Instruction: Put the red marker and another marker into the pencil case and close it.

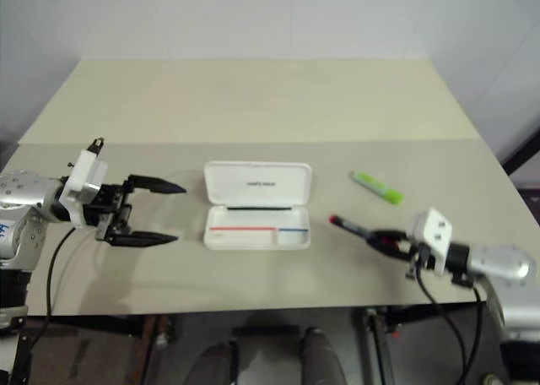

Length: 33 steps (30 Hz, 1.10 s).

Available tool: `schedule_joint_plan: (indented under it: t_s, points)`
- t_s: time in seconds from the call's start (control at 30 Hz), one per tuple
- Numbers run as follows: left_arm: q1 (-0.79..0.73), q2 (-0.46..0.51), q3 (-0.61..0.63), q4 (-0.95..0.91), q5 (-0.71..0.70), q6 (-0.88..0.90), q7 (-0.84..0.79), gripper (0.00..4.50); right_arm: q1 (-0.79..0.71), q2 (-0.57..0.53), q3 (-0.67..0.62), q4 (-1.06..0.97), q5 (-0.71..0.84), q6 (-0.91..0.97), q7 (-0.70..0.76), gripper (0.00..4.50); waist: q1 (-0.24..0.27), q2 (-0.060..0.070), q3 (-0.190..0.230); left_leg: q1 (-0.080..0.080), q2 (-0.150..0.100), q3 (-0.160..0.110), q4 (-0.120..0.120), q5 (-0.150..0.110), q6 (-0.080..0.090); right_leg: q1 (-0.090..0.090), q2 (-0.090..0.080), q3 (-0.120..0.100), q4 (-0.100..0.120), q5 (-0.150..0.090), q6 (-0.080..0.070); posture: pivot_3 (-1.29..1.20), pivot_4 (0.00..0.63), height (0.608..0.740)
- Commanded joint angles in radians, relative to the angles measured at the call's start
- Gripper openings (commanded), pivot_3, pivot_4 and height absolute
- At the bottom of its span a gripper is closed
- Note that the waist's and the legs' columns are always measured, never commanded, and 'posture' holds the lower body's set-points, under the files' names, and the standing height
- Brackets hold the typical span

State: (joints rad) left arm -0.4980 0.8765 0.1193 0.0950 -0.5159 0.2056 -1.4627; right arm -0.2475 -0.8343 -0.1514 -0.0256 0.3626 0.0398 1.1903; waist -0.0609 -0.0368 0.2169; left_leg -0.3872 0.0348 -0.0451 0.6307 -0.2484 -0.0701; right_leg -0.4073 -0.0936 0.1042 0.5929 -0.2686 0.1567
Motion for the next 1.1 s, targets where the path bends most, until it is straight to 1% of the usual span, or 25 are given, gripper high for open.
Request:
schedule_joint_plan:
  t_s: [0.03,0.17,0.23,0.37,0.53,0.67,0.87,1.07,1.1]
  points:
    - [0.01,0.001,0.033,0.002,0.003,-0.029,0.015,4.5,-0.127,0.035,0.105,-0.077,0.014,0.054,0.023,0.6,0.002,0.0,0.0,0.0,0.0,0.0,-0.001,0.0,0.0,0.0,0.0,0.0,0.0,0.001,0.001,0.0,0.15,0.74]
    - [0.027,-0.009,0.043,0.001,0.007,-0.034,0.05,4.5,-0.252,0.127,0.244,-0.036,-0.033,0.043,0.052,0.6,0.006,0.0,0.0,-0.001,0.0,-0.001,-0.002,-0.001,-0.001,-0.002,0.0,0.0,0.001,0.003,0.006,0.0,0.15,0.74]
    - [0.033,-0.015,0.049,-0.003,0.007,-0.035,0.069,4.5,-0.295,0.164,0.301,0.016,-0.075,-0.001,0.07,0.6,0.009,0.0,0.0,-0.003,0.0,-0.001,-0.001,-0.002,-0.001,-0.003,0.0,0.0,0.001,0.006,0.013,0.0,0.15,0.74]
    - [0.051,-0.025,0.057,-0.025,0.003,-0.027,0.106,4.5,-0.381,0.259,0.383,0.15,-0.13,-0.068,0.089,0.6,0.007,0.0,0.0,-0.004,0.0,-0.001,-0.002,-0.003,-0.001,-0.003,0.0,-0.001,0.0,0.006,0.014,0.0,0.15,0.74]
    - [0.078,-0.039,0.062,-0.065,-0.004,-0.014,0.147,4.5,-0.469,0.349,0.426,0.324,-0.197,-0.159,0.082,0.6,0.003,0.0,0.0,-0.004,0.0,-0.001,-0.002,-0.003,-0.001,-0.004,0.0,-0.001,0.001,0.006,0.013,0.0,0.15,0.74]
    - [0.096,-0.049,0.063,-0.103,-0.012,0.002,0.176,4.5,-0.527,0.403,0.431,0.456,-0.242,-0.223,0.064,0.6,0.001,0.0,0.0,-0.003,0.0,-0.001,-0.002,-0.003,-0.001,-0.004,0.0,-0.001,0.003,0.006,0.013,0.0,0.15,0.74]
    - [0.101,-0.064,0.055,-0.129,-0.014,0.012,0.199,4.5,-0.562,0.428,0.431,0.553,-0.282,-0.288,0.073,0.6,0.0,0.0,0.0,-0.002,0.0,-0.001,-0.002,-0.002,-0.001,-0.004,0.0,-0.001,0.004,0.006,0.013,0.0,0.15,0.74]
    - [0.089,-0.079,0.048,-0.133,-0.013,0.016,0.208,4.5,-0.574,0.443,0.42,0.564,-0.285,-0.307,0.075,2.79,0.0,0.0,0.0,-0.002,0.0,-0.001,-0.002,-0.002,-0.001,-0.004,0.0,-0.001,0.004,0.006,0.013,0.0,0.15,0.74]
    - [0.088,-0.08,0.047,-0.133,-0.014,0.017,0.209,4.5,-0.576,0.446,0.418,0.56,-0.283,-0.307,0.073,3.11,-0.002,0.0,0.0,-0.002,0.0,-0.001,-0.002,-0.002,-0.001,-0.004,0.0,-0.001,0.004,0.006,0.013,0.0,0.15,0.74]
